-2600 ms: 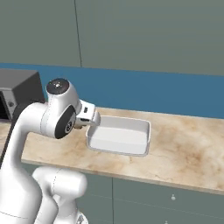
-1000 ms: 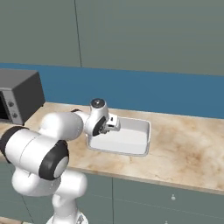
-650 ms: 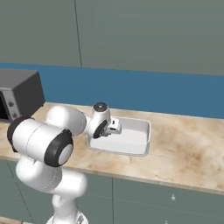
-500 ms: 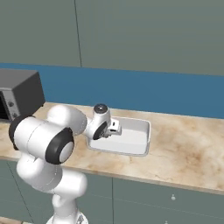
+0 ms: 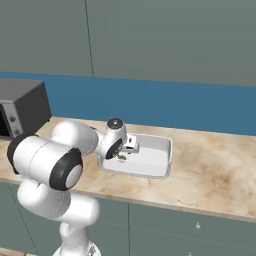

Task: Take the avocado and garlic out of the freezer and place them in the tupperware container on the counter. Then put the tupperware containing the vegetables back in the freezer.

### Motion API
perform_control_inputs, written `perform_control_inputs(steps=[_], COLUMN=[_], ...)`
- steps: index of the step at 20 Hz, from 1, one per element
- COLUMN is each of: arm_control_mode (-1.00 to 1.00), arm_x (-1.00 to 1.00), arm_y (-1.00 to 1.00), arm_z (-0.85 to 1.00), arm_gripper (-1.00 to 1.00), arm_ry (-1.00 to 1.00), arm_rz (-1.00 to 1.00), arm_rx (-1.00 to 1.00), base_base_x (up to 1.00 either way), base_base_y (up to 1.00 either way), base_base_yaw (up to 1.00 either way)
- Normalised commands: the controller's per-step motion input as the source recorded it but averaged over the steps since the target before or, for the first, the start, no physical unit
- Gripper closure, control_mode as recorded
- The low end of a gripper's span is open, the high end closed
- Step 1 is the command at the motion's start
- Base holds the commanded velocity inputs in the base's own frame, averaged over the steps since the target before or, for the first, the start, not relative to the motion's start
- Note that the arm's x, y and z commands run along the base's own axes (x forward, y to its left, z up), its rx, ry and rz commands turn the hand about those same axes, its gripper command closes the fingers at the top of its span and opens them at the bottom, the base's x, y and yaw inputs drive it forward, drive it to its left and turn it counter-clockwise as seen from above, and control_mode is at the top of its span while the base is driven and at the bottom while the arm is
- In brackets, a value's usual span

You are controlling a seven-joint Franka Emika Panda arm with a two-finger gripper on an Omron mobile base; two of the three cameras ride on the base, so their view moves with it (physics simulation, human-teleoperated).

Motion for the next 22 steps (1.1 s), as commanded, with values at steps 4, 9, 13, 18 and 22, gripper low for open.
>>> perform_control_inputs(steps=[4,9,13,18,22], arm_control_mode=[-1.00,-1.00,-1.00,-1.00,-1.00], arm_x=[-0.23,-0.49,-0.77,-0.96,-0.98], arm_y=[0.00,0.00,0.00,0.00,0.02], arm_z=[0.79,1.00,1.00,1.00,0.94], arm_gripper=[-1.00,-1.00,-1.00,-1.00,-1.00], arm_ry=[-0.20,-0.21,-0.11,0.04,0.16], arm_rz=[0.00,0.00,0.00,0.00,-0.04], arm_rx=[0.00,0.00,0.00,0.03,0.12], base_base_x=[0.00,0.00,0.00,0.00,0.00], base_base_y=[0.00,0.00,0.00,0.00,0.00], base_base_yaw=[0.00,0.00,0.00,0.00,0.00])
